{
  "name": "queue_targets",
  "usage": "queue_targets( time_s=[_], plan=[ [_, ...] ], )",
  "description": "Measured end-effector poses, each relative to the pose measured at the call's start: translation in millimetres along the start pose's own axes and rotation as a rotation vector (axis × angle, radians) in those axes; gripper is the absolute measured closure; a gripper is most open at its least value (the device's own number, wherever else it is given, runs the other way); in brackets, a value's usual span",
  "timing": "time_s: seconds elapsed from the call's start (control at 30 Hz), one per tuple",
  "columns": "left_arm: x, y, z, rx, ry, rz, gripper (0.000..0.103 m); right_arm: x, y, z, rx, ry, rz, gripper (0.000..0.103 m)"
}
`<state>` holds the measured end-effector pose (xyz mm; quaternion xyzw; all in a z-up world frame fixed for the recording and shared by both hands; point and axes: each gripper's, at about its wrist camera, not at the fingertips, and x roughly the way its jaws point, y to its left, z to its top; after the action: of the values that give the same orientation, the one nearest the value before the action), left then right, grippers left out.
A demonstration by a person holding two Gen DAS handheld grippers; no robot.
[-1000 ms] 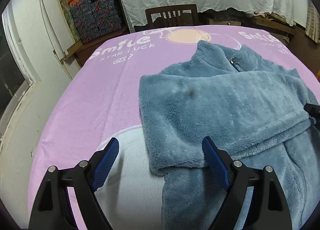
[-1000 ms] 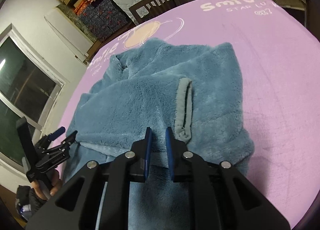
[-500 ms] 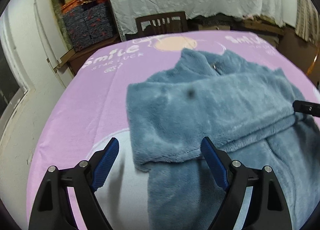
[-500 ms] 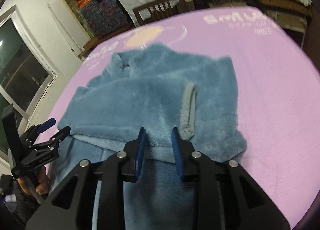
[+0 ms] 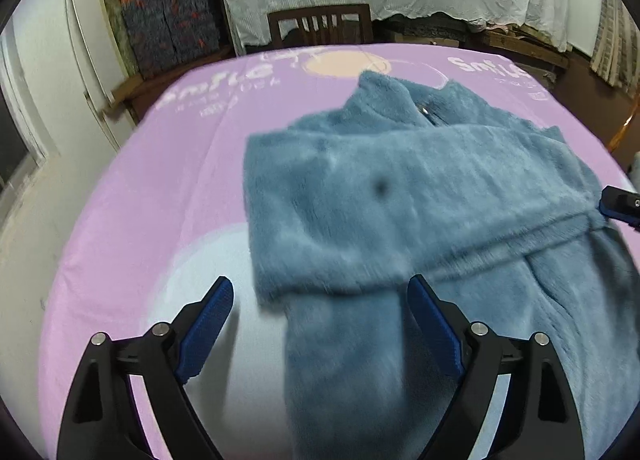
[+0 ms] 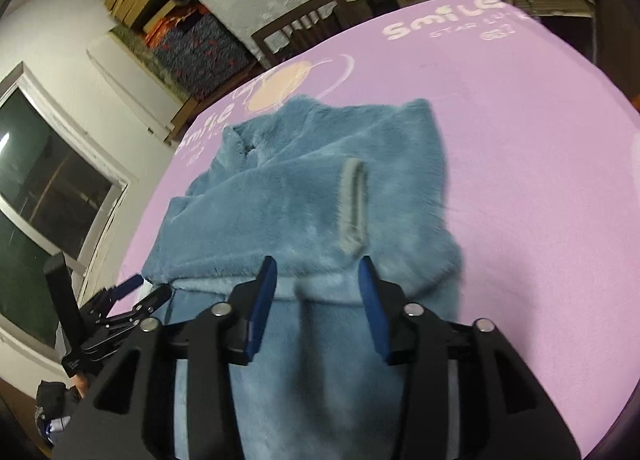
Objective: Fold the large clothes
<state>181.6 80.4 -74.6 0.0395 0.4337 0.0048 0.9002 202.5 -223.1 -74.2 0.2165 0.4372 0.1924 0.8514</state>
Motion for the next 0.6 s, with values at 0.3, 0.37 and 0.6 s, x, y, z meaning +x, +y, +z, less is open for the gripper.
queue_targets(
  time_s=[0.3, 0.37, 0.6],
  plan=[
    [-18, -2, -37, -0.027, 0.058, -0.095, 0.014, -31, -26, -37, 0.044, 0.032, 0.003, 0.060],
    [-22, 0, -45, -0.044, 0.081, -0.124, 0.014, -40, -28, -43, 0.043, 0.023, 0.003, 0.060],
    [-44, 4, -72, -0.074, 0.096, -0.228, 0.014, -73, -42, -64, 0.082, -0.005, 0.008, 0.053]
  ],
)
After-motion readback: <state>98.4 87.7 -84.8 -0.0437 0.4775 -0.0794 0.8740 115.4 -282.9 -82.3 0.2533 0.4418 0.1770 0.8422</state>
